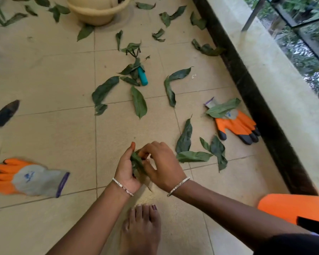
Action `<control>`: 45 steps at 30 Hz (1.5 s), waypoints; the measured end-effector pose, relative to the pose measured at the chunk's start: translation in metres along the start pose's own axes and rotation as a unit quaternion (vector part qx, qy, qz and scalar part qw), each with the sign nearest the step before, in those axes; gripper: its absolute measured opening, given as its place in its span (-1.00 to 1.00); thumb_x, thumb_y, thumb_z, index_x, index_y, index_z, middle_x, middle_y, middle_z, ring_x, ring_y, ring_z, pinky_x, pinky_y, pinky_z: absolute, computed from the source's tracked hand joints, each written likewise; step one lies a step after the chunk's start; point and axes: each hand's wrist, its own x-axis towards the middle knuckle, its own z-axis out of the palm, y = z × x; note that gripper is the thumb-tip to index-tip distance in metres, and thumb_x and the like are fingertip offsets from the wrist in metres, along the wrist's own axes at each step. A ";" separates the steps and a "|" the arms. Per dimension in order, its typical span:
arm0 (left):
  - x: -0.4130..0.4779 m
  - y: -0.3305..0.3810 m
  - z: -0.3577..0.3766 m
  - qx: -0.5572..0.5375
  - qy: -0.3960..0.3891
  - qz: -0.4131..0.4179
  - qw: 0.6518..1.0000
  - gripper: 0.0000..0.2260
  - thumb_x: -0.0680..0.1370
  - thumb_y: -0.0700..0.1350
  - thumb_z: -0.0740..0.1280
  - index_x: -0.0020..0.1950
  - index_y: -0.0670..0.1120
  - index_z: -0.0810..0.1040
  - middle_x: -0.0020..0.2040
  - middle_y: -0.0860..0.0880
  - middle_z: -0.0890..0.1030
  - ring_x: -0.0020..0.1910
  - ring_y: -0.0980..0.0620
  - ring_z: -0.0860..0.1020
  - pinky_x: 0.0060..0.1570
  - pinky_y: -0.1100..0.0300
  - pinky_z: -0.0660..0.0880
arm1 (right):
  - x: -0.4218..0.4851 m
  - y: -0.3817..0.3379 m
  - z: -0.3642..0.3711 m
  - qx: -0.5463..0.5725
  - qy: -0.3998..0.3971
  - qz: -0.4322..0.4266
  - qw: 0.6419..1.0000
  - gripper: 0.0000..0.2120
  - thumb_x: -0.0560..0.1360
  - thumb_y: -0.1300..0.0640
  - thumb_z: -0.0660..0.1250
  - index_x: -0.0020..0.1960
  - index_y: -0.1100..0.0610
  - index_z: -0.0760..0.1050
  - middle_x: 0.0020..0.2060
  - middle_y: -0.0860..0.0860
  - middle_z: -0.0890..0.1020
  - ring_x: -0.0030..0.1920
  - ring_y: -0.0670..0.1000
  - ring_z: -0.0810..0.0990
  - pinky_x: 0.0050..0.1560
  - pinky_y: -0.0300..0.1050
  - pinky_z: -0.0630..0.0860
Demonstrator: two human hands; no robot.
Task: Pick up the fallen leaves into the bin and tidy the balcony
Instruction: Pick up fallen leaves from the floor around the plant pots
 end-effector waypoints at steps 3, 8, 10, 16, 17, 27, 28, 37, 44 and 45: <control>0.014 0.010 0.008 -0.083 0.012 -0.022 0.996 -0.79 0.50 -0.16 0.38 -0.32 -0.03 0.45 -0.32 -0.07 0.50 -0.35 -0.13 0.49 -0.40 0.07 0.25 | -0.007 0.030 -0.020 0.032 0.083 0.063 0.994 -0.90 0.47 0.18 0.36 -0.05 0.04 0.48 -0.16 -0.08 0.52 -0.14 -0.05 0.48 -0.13 -0.10 0.47; 0.085 0.114 -0.019 -0.510 -0.108 -0.259 0.813 -0.64 0.57 0.09 0.31 -0.36 0.01 0.33 -0.50 0.06 0.32 -0.55 0.13 0.32 -0.57 0.32 0.30 | -0.030 0.107 -0.049 -0.071 0.039 0.205 0.975 -0.80 0.46 -0.06 0.43 0.02 -0.02 0.51 -0.06 -0.08 0.52 -0.02 -0.01 0.48 -0.05 -0.04 0.48; 0.093 0.129 -0.019 -0.504 -0.111 -0.271 0.812 -0.62 0.56 0.09 0.33 -0.37 -0.01 0.32 -0.50 0.04 0.28 -0.57 0.12 0.28 -0.59 0.32 0.27 | -0.045 0.119 -0.049 -0.123 -0.012 0.214 0.969 -0.65 0.41 -0.15 0.46 0.12 -0.08 0.49 0.02 -0.13 0.44 0.04 -0.03 0.41 -0.03 -0.07 0.41; 0.086 0.122 -0.003 -0.512 -0.118 -0.271 0.806 -0.72 0.55 0.12 0.30 -0.20 -0.07 0.46 -0.47 0.04 0.38 -0.56 0.14 0.35 -0.59 0.32 0.35 | -0.053 0.121 -0.044 -0.137 0.028 0.198 0.970 -0.92 0.50 -0.02 0.38 -0.08 -0.04 0.51 -0.13 -0.11 0.54 -0.03 0.02 0.48 -0.10 -0.05 0.33; 0.085 0.122 -0.001 -0.501 -0.117 -0.261 0.817 -0.73 0.55 0.11 0.30 -0.14 -0.09 0.50 -0.45 0.04 0.39 -0.56 0.14 0.35 -0.59 0.31 0.35 | -0.050 0.117 -0.045 -0.096 0.062 0.201 0.973 -0.91 0.49 0.00 0.40 -0.12 -0.04 0.49 -0.18 -0.12 0.55 -0.09 0.00 0.50 -0.12 -0.03 0.39; 0.063 0.138 0.017 -0.447 -0.151 -0.203 0.858 -0.64 0.42 0.20 0.44 -0.15 -0.11 0.59 -0.23 -0.09 0.65 -0.23 0.00 0.66 -0.20 0.12 0.56 | -0.033 0.015 -0.026 0.175 0.089 0.168 0.966 -0.93 0.43 0.14 0.50 -0.11 0.09 0.63 -0.25 -0.11 0.66 -0.22 -0.17 0.61 -0.21 -0.39 0.52; 0.064 0.138 0.017 -0.444 -0.132 -0.214 0.860 -0.70 0.48 0.14 0.42 -0.20 -0.10 0.58 -0.24 -0.10 0.65 -0.23 -0.01 0.67 -0.18 0.09 0.57 | -0.035 0.017 -0.028 0.194 0.083 0.174 0.962 -0.96 0.44 0.13 0.47 -0.11 0.08 0.65 -0.24 -0.12 0.67 -0.20 -0.16 0.61 -0.22 -0.39 0.51; 0.079 0.132 0.010 -0.503 -0.086 -0.240 0.826 -0.78 0.60 -0.02 0.30 -0.18 -0.11 0.52 -0.37 -0.02 0.56 -0.44 0.09 0.55 -0.37 0.25 0.57 | -0.034 0.134 -0.066 -0.105 0.144 0.288 0.941 -0.70 0.51 0.13 0.36 0.23 0.04 0.52 0.08 0.00 0.57 0.08 0.03 0.50 0.06 -0.05 0.50; 0.076 0.138 0.017 -0.521 -0.117 -0.229 0.814 -0.83 0.59 -0.05 0.30 -0.08 -0.15 0.54 -0.44 0.02 0.45 -0.51 0.15 0.44 -0.42 0.27 0.53 | -0.040 0.158 -0.051 -0.189 0.092 0.253 0.944 -0.86 0.57 0.01 0.30 0.08 0.04 0.50 0.05 0.03 0.52 0.06 0.08 0.45 -0.01 0.00 0.44; 0.076 0.138 0.017 -0.514 -0.119 -0.228 0.818 -0.82 0.58 -0.03 0.30 -0.06 -0.14 0.54 -0.46 0.04 0.41 -0.53 0.16 0.40 -0.46 0.30 0.49 | -0.041 0.157 -0.051 -0.178 0.101 0.245 0.948 -0.90 0.58 0.03 0.28 0.03 0.04 0.49 0.00 0.01 0.52 0.02 0.05 0.44 -0.03 -0.02 0.43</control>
